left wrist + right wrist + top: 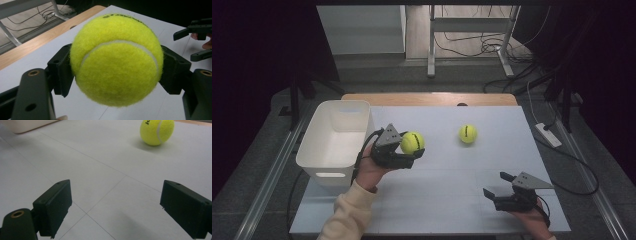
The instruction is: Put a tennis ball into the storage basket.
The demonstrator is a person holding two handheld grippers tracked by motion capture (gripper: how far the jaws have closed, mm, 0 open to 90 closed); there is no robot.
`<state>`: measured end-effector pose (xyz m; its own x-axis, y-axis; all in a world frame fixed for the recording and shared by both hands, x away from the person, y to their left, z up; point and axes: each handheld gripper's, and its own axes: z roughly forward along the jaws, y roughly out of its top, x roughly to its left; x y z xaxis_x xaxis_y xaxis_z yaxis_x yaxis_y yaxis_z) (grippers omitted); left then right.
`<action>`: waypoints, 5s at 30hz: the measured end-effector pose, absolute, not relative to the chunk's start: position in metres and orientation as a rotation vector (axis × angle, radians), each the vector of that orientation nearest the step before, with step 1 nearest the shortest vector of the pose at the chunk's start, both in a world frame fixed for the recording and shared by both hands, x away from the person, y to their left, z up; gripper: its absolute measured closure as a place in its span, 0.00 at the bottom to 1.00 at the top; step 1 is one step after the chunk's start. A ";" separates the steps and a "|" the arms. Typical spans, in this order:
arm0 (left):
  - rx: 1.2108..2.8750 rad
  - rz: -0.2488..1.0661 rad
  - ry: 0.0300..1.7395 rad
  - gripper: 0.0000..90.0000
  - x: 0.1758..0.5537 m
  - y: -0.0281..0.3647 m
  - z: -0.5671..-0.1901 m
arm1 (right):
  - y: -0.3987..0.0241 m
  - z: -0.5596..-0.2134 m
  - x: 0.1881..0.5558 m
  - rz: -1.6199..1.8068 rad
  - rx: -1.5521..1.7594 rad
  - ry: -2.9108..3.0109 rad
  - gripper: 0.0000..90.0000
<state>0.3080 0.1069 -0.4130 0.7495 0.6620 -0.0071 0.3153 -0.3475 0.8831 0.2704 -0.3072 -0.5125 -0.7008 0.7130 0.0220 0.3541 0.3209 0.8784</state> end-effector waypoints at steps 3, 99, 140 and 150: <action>1.947 0.441 0.746 0.29 0.308 0.109 -0.412 | -0.307 -0.513 0.271 1.335 0.949 2.223 0.12; 1.669 0.632 0.980 0.29 0.300 0.210 -0.377 | -0.308 -0.513 0.271 1.324 0.969 2.214 0.12; 1.685 0.676 1.193 0.29 0.346 0.238 -0.372 | -0.308 -0.513 0.271 1.335 0.974 2.206 0.12; 1.720 0.693 1.223 0.29 0.355 0.240 -0.373 | -0.308 -0.513 0.272 1.332 0.976 2.207 0.12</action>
